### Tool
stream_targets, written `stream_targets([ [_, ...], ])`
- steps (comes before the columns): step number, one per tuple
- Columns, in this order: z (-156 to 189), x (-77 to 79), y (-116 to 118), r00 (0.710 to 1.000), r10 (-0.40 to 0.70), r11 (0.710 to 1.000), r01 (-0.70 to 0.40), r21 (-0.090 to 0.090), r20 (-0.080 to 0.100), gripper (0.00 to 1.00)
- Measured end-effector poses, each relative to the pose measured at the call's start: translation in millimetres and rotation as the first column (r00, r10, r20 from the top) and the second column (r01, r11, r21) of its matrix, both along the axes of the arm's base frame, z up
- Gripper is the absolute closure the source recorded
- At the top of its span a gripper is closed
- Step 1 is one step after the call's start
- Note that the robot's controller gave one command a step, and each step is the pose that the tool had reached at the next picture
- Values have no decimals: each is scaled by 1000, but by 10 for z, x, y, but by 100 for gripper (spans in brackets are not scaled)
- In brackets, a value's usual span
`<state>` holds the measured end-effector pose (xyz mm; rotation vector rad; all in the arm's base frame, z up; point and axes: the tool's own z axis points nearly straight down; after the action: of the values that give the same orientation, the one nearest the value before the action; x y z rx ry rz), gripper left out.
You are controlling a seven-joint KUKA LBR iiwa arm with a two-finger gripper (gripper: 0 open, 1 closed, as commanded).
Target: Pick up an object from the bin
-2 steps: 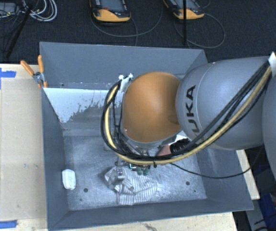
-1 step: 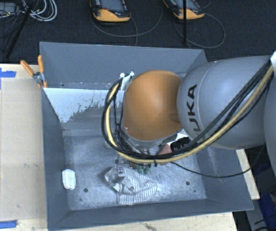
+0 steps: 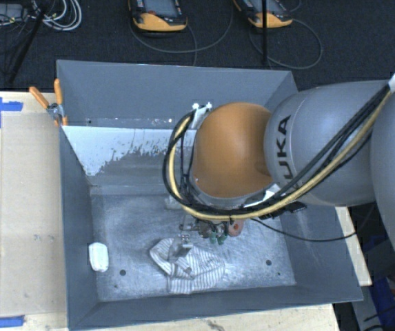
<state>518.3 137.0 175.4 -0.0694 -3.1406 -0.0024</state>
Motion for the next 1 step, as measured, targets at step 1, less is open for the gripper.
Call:
stream_targets([
  [1, -214, 162, -192, 993, 118, 993, -118, -2, 0, 0],
])
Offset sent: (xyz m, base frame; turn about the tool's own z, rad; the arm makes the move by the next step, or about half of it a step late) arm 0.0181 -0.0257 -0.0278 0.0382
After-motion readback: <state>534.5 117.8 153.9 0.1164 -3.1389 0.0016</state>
